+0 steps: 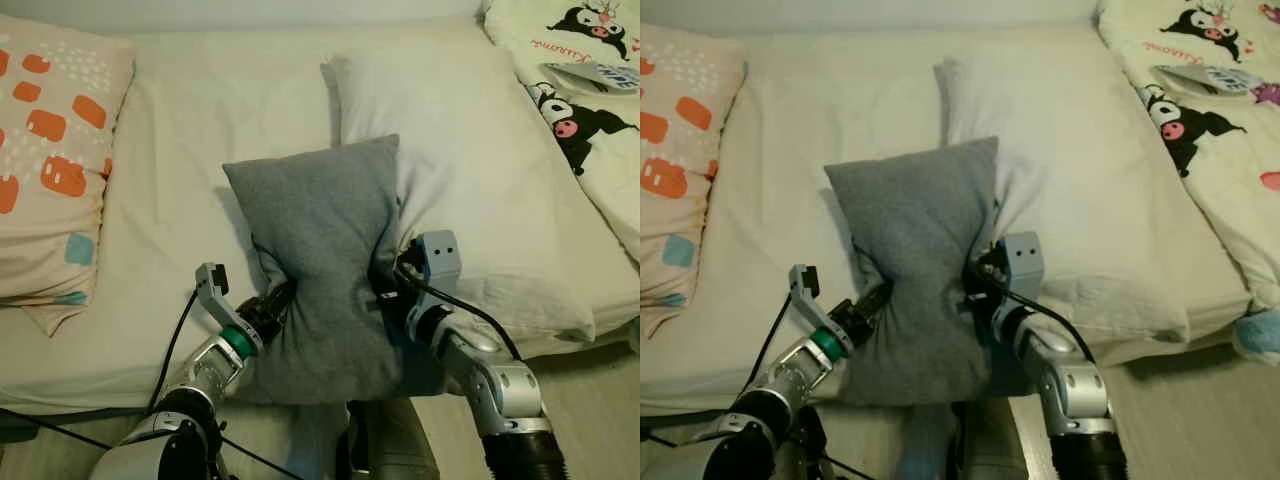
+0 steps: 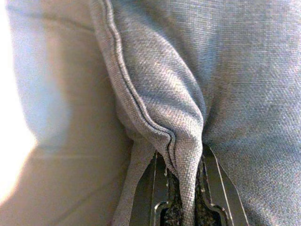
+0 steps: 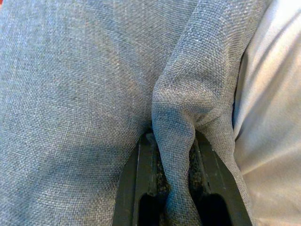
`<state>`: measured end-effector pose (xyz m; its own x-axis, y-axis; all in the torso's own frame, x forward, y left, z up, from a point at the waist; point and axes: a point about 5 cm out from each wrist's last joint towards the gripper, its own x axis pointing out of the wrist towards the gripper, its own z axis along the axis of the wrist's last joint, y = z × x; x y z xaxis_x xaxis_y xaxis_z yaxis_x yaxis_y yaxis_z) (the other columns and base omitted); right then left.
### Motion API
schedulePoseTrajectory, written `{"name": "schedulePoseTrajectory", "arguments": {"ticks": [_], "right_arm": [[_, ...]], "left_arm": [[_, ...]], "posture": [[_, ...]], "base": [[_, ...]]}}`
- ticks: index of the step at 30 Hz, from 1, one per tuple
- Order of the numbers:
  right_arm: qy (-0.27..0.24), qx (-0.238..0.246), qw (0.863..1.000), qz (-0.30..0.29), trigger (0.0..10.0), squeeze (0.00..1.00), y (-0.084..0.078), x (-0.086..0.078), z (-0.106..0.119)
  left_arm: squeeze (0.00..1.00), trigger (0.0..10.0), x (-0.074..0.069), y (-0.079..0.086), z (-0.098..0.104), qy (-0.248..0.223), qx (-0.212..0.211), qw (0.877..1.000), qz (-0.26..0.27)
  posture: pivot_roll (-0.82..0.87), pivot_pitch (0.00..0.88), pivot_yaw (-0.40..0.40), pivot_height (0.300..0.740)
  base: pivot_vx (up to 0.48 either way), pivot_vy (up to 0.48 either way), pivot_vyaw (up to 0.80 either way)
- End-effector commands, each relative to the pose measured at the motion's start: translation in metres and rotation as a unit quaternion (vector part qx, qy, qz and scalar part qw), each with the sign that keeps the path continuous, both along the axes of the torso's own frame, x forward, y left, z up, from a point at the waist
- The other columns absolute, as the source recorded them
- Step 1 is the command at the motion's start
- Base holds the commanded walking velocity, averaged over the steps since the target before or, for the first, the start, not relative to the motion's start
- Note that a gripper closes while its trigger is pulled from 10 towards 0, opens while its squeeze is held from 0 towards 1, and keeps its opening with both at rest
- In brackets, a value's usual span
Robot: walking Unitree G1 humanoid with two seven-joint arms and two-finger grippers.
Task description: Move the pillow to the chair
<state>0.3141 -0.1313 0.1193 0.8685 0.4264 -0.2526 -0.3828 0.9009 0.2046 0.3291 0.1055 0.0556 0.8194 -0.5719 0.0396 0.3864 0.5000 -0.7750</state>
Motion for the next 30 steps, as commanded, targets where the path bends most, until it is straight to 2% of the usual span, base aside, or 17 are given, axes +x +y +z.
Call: {"name": "schedulePoseTrajectory", "arguments": {"ticks": [1, 5, 8, 11, 16, 17, 20, 22, 25, 30], "right_arm": [[0.058, 0.014, 0.997, 0.052, 0.0, 0.0, 0.025, -0.011, -0.024], [0.055, 0.026, 0.996, 0.057, 0.0, 0.0, 0.03, -0.009, -0.024], [0.052, 0.043, 0.995, 0.07, 0.0, 0.0, 0.039, -0.005, -0.024], [0.049, 0.047, 0.995, 0.077, 0.0, 0.0, 0.044, -0.002, -0.023], [0.043, 0.057, 0.994, 0.083, 0.0, 0.0, 0.049, 0.001, -0.02], [0.037, 0.064, 0.994, 0.085, 0.0, 0.0, 0.052, 0.004, -0.017], [0.029, 0.072, 0.993, 0.086, 0.0, 0.0, 0.055, 0.007, -0.013], [0.015, 0.085, 0.992, 0.089, 0.0, 0.0, 0.059, 0.01, -0.006], [0.009, 0.09, 0.992, 0.088, 0.0, 0.0, 0.06, 0.011, -0.003], [-0.008, 0.109, 0.991, 0.078, 0.0, 0.0, 0.059, 0.015, 0.004]], "left_arm": [[0.0, 0.0, 0.002, -0.019, 0.011, -0.034, -0.013, 0.998, -0.042], [0.0, 0.0, 0.005, -0.021, 0.019, -0.06, -0.01, 0.997, -0.049], [0.0, 0.0, 0.012, -0.021, 0.036, -0.1, -0.014, 0.994, -0.048], [0.0, 0.0, 0.014, -0.021, 0.041, -0.113, -0.008, 0.992, -0.05], [0.0, 0.0, 0.014, -0.022, 0.047, -0.134, 0.007, 0.989, -0.055], [0.0, 0.0, 0.015, -0.023, 0.054, -0.15, 0.012, 0.987, -0.052], [0.0, 0.0, 0.015, -0.024, 0.061, -0.166, 0.016, 0.985, -0.049], [0.0, 0.0, 0.014, -0.025, 0.075, -0.192, 0.024, 0.98, -0.042], [0.0, 0.0, 0.013, -0.025, 0.079, -0.2, 0.028, 0.979, -0.039], [0.0, 0.0, 0.008, -0.023, 0.085, -0.215, 0.058, 0.974, -0.032]], "posture": [[-0.2, 0.134, 0.053, 0.566], [-0.17, 0.106, 0.055, 0.566], [-0.12, 0.065, 0.054, 0.566], [-0.1, 0.054, 0.053, 0.566], [-0.09, 0.048, 0.052, 0.566], [-0.06, 0.02, 0.047, 0.566], [-0.05, 0.013, 0.045, 0.566], [-0.05, 0.005, 0.044, 0.566], [-0.04, 0.0, 0.047, 0.566], [-0.03, 0.0, 0.042, 0.566]], "base": [[0.0, 0.0, 0.0], [0.0, 0.0, 0.0], [0.0, 0.0, 0.0], [0.0, 0.0, 0.0], [0.0, 0.0, 0.0], [0.0, 0.0, 0.0], [0.0, 0.0, 0.0], [0.0, 0.0, 0.0], [0.0, 0.0, 0.0], [0.0, 0.0, 0.0]]}}
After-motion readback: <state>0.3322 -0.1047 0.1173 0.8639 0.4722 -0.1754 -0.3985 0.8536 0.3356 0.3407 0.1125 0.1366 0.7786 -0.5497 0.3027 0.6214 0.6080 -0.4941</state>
